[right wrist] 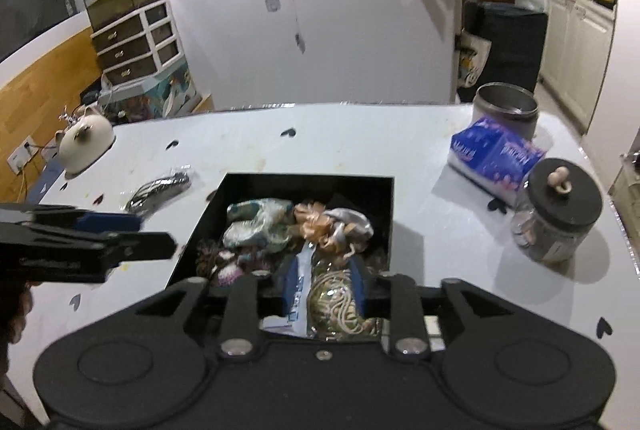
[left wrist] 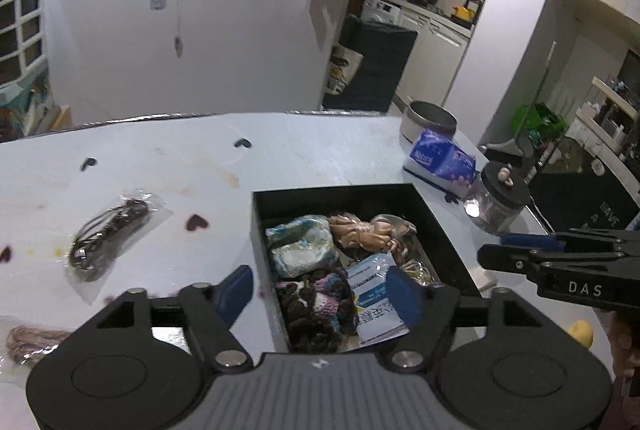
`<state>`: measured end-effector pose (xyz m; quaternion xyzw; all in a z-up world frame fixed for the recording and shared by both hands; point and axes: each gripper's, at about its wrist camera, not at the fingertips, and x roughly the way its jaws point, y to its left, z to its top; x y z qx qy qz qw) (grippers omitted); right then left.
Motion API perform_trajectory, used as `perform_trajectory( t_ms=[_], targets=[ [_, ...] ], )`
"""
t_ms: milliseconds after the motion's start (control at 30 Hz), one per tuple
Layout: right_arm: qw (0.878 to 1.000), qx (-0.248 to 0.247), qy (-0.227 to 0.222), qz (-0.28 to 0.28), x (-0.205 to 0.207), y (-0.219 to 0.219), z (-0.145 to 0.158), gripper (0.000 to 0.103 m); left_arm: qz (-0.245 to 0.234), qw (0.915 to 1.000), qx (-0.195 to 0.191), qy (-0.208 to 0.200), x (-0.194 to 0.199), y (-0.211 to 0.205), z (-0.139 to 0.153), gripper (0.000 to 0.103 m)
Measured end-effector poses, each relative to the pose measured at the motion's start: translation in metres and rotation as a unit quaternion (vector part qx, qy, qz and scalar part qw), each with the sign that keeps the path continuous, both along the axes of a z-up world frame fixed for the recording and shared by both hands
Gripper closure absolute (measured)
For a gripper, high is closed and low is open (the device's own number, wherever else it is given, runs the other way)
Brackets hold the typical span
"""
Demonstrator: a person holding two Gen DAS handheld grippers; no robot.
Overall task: Organize soft objects
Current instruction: 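Withdraw both tools from the box toward the bagged cords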
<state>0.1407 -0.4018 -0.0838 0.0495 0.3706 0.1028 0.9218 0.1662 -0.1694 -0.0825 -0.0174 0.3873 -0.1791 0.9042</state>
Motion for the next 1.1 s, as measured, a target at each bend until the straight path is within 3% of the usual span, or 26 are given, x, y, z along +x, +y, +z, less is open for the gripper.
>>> perform_trajectory(
  t_ms=[100, 167, 300, 433, 500, 567, 1100],
  targets=[
    [1.000, -0.016, -0.017, -0.021, -0.008, 0.001, 0.003, 0.057, 0.029, 0.9995, 0.005, -0.011, -0.009, 0.007, 0.003, 0.021],
    [0.998, -0.032, -0.033, -0.034, -0.015, 0.002, 0.005, 0.042, 0.047, 0.9988, 0.002, -0.014, -0.015, 0.014, 0.005, 0.012],
    [0.998, -0.030, -0.041, -0.041, -0.023, 0.003, 0.006, 0.024, 0.066, 0.9976, 0.001, -0.019, -0.023, 0.025, 0.005, 0.001],
    [0.996, -0.040, -0.048, -0.062, -0.031, 0.006, 0.008, 0.021, 0.071, 0.9972, 0.000, -0.022, -0.028, 0.035, 0.004, 0.000],
    [0.995, -0.043, -0.051, -0.070, -0.035, 0.009, 0.009, 0.015, 0.073, 0.9971, 0.002, -0.023, -0.029, 0.041, 0.003, 0.000],
    [0.994, -0.049, -0.054, -0.077, -0.040, 0.013, 0.010, 0.000, 0.072, 0.9971, 0.005, -0.024, -0.030, 0.048, 0.004, 0.000],
    [0.987, -0.051, -0.074, -0.134, -0.055, 0.081, 0.016, 0.000, 0.064, 0.9975, 0.001, -0.028, -0.030, 0.130, 0.005, 0.000]
  ],
)
